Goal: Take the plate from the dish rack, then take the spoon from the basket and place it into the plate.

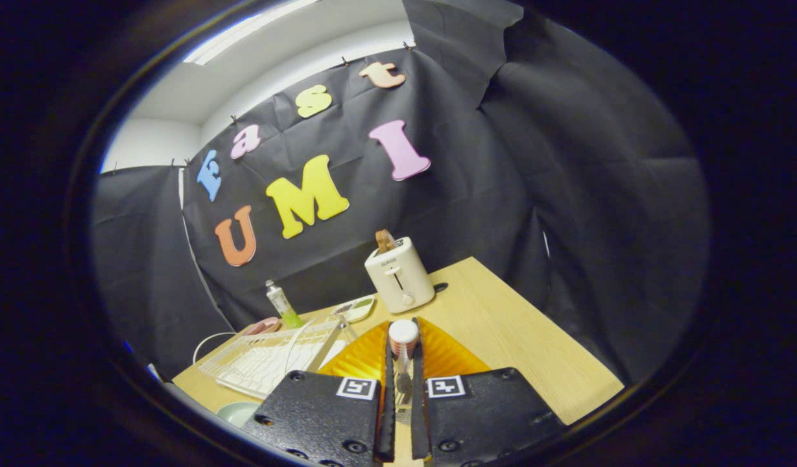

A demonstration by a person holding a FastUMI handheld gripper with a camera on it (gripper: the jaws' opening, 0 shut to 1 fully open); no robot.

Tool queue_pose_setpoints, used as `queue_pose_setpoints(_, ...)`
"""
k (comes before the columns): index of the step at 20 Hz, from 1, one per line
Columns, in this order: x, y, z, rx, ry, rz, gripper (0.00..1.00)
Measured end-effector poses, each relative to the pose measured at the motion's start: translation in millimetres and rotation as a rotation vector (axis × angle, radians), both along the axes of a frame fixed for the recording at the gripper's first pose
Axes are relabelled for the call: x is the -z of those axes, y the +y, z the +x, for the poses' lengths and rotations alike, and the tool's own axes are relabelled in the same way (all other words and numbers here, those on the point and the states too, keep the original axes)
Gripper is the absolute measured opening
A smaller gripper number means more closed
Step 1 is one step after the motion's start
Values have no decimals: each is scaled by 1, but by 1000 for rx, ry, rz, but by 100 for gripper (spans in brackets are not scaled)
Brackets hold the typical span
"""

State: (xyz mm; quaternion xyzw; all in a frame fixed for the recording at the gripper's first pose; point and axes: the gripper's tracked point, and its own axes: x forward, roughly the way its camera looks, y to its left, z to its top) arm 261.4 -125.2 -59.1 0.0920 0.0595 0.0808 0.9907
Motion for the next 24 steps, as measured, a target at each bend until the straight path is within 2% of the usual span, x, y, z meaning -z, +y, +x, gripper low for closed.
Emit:
queue_pose_setpoints(5, -27, 6, -14, 52, -50, -110, 15)
queue_pose_setpoints(11, -85, 36, -50, 81, -114, -110, 15)
queue_pose_setpoints(16, -136, 85, -91, 60, -166, -131, 15)
queue_pose_setpoints(19, -144, 121, -118, 33, -162, -165, 15)
queue_pose_setpoints(24, -95, 184, -146, -19, -42, -194, 15)
